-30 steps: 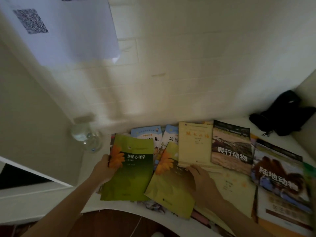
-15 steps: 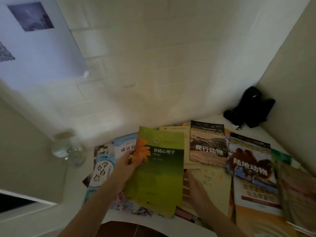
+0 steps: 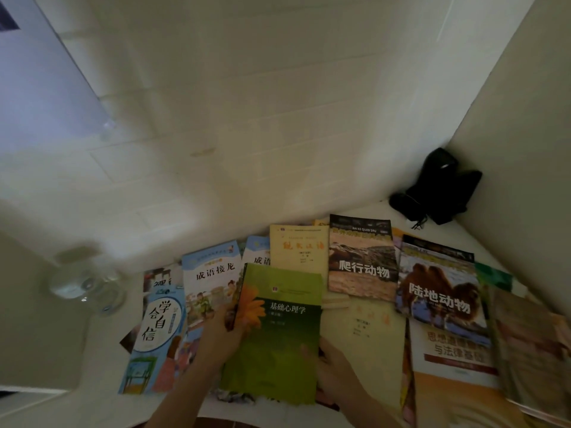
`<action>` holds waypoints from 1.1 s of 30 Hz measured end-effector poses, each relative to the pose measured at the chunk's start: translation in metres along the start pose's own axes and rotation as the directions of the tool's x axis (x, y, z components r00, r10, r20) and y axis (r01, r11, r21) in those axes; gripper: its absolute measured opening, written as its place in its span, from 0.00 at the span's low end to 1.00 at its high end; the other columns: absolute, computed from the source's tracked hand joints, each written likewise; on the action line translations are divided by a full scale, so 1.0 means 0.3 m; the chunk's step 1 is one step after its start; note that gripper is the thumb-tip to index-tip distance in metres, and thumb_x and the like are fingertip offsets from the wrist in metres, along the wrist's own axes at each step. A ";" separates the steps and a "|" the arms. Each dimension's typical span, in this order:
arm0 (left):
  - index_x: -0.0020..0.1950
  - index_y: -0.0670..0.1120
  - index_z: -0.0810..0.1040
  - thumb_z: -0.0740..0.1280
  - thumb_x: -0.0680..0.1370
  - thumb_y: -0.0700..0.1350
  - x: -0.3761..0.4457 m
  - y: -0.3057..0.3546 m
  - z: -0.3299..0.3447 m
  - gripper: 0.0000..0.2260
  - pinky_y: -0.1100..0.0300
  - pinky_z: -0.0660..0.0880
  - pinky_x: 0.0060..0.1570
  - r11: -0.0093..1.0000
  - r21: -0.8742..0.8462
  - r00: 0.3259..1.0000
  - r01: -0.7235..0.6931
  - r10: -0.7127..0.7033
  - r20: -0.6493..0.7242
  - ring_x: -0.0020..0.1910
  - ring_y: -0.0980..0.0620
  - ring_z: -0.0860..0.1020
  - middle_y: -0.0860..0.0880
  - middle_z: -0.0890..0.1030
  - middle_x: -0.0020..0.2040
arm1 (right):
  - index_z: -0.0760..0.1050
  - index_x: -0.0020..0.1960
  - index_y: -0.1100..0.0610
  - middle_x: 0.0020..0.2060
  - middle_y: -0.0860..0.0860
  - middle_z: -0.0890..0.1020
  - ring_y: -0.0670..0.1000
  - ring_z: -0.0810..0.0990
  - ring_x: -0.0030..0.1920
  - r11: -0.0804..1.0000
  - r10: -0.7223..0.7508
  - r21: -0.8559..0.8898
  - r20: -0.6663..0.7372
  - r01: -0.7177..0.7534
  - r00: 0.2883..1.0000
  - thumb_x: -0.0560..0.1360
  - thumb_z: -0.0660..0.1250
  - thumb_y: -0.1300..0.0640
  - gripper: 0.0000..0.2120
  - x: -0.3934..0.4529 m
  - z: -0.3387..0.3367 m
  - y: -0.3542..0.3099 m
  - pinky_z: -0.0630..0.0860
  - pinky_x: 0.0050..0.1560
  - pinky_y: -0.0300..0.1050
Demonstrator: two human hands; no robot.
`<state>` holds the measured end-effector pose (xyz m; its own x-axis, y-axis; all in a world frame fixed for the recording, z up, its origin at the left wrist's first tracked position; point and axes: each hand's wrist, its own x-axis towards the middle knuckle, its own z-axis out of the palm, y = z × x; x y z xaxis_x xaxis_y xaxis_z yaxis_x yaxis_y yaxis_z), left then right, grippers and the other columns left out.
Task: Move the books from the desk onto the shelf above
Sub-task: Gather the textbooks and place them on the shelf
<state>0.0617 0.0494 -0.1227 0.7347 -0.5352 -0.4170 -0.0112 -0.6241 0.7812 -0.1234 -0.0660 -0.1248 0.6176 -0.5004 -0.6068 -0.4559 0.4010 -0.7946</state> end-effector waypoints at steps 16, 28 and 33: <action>0.69 0.51 0.68 0.79 0.66 0.51 -0.002 0.012 -0.057 0.35 0.40 0.76 0.57 0.833 -0.448 0.929 0.324 -0.191 0.316 0.57 0.41 0.80 0.44 0.80 0.60 | 0.76 0.60 0.65 0.52 0.56 0.81 0.56 0.80 0.54 0.871 0.288 0.470 -0.257 -0.141 0.923 0.77 0.67 0.53 0.18 0.192 -0.003 -0.109 0.76 0.60 0.49; 0.55 0.44 0.80 0.77 0.66 0.41 -0.118 0.076 -0.439 0.19 0.39 0.79 0.48 0.860 -0.427 0.960 0.279 -0.249 0.128 0.45 0.36 0.84 0.39 0.85 0.47 | 0.72 0.64 0.64 0.60 0.59 0.78 0.60 0.79 0.55 0.719 0.414 0.677 -0.238 -0.155 0.879 0.77 0.67 0.62 0.17 0.308 0.020 -0.176 0.79 0.42 0.51; 0.60 0.41 0.78 0.74 0.68 0.35 -0.080 0.024 -0.482 0.21 0.37 0.78 0.49 0.804 -0.550 0.971 0.226 -0.232 0.061 0.48 0.35 0.82 0.37 0.83 0.51 | 0.66 0.71 0.55 0.65 0.57 0.75 0.62 0.78 0.59 0.693 0.251 0.721 -0.250 0.007 0.935 0.79 0.61 0.68 0.22 0.213 0.071 -0.159 0.82 0.38 0.54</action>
<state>0.1421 0.1400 -0.0399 0.6747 -0.4097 -0.6140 0.5301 -0.3100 0.7893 -0.0484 -0.1007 -0.1254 0.3027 -0.5588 -0.7721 0.1507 0.8279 -0.5402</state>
